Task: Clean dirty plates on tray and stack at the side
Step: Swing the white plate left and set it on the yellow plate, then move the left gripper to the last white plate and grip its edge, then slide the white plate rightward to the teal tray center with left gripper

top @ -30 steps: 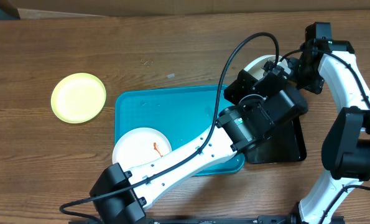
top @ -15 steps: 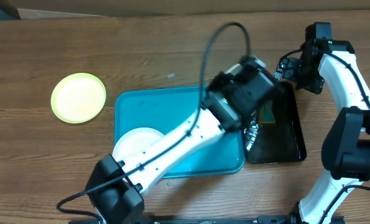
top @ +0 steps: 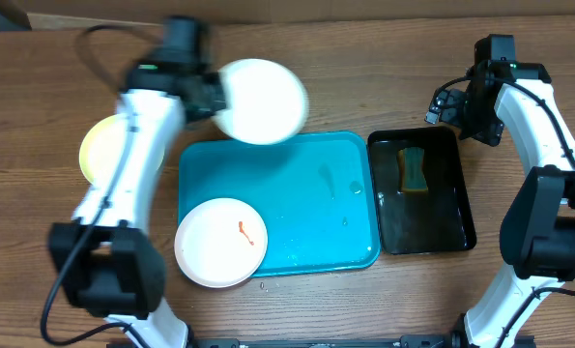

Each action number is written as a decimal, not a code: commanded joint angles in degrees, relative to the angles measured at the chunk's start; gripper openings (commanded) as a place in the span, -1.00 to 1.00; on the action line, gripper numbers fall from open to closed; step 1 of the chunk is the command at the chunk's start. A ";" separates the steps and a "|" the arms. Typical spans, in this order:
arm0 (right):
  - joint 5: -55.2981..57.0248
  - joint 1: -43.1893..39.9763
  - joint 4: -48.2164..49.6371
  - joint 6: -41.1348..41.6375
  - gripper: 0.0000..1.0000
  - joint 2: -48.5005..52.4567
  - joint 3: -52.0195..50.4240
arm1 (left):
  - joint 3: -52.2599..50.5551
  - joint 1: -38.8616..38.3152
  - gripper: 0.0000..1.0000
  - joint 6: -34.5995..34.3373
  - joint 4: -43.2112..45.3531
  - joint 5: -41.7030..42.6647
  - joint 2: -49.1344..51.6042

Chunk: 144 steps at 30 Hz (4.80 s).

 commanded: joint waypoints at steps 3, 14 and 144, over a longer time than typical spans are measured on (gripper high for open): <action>0.35 0.17 0.24 0.24 1.00 -1.03 0.85 | 1.40 15.87 -0.92 -2.01 -4.76 10.10 -3.87; 0.35 0.20 0.24 0.24 1.00 -1.03 0.85 | -0.37 24.76 -0.91 -7.67 -6.25 -9.27 -3.74; 0.35 0.17 0.24 0.24 1.00 -1.03 0.85 | -58.14 10.32 -0.92 -6.82 2.19 1.79 -23.85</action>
